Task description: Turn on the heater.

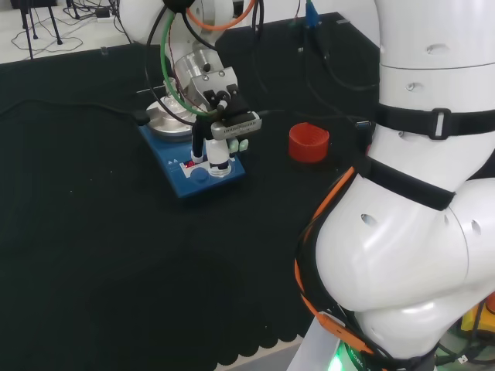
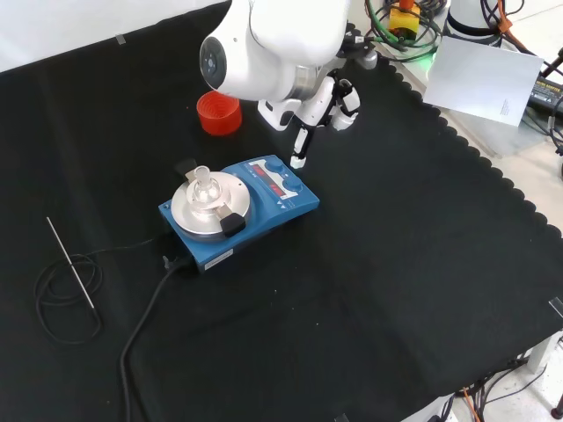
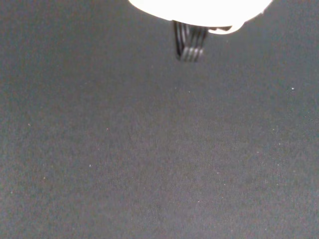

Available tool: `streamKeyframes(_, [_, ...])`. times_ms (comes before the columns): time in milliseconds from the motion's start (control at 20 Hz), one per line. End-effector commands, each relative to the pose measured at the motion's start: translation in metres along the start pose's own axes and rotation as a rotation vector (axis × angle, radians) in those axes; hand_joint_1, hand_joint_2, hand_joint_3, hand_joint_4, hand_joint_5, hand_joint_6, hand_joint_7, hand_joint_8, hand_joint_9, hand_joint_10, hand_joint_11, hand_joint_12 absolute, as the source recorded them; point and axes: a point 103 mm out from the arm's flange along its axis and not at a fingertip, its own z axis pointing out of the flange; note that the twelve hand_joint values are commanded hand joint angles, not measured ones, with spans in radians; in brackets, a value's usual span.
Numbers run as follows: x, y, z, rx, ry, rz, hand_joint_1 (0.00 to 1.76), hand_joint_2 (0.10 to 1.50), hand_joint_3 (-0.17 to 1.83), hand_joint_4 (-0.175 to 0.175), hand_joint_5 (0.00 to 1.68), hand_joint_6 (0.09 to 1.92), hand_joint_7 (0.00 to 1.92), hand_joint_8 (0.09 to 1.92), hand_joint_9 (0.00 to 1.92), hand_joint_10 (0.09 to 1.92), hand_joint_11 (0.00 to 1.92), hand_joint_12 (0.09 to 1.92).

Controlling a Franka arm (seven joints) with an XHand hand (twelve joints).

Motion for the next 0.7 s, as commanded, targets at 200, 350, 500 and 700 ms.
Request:
streamKeyframes(200, [0.001,0.01,0.001,0.038,-0.007,-0.005,1.47,0.62,1.17,-0.007,0.12,0.09,1.65,1.65,1.78,1.65,1.71,1.53])
streamKeyframes(350, [0.004,0.014,0.0,0.044,-0.018,-0.002,1.47,0.62,1.18,-0.007,0.12,0.09,1.65,1.65,1.78,1.65,1.71,1.53])
streamKeyframes(500, [0.006,0.016,-0.001,0.048,-0.022,-0.005,1.47,0.62,1.18,-0.007,0.12,0.09,1.65,1.65,1.78,1.65,1.72,1.53])
streamKeyframes(700, [-0.001,0.019,0.0,0.061,-0.014,-0.008,1.47,0.62,1.18,-0.007,0.12,0.09,1.66,1.65,1.78,1.65,1.71,1.53])
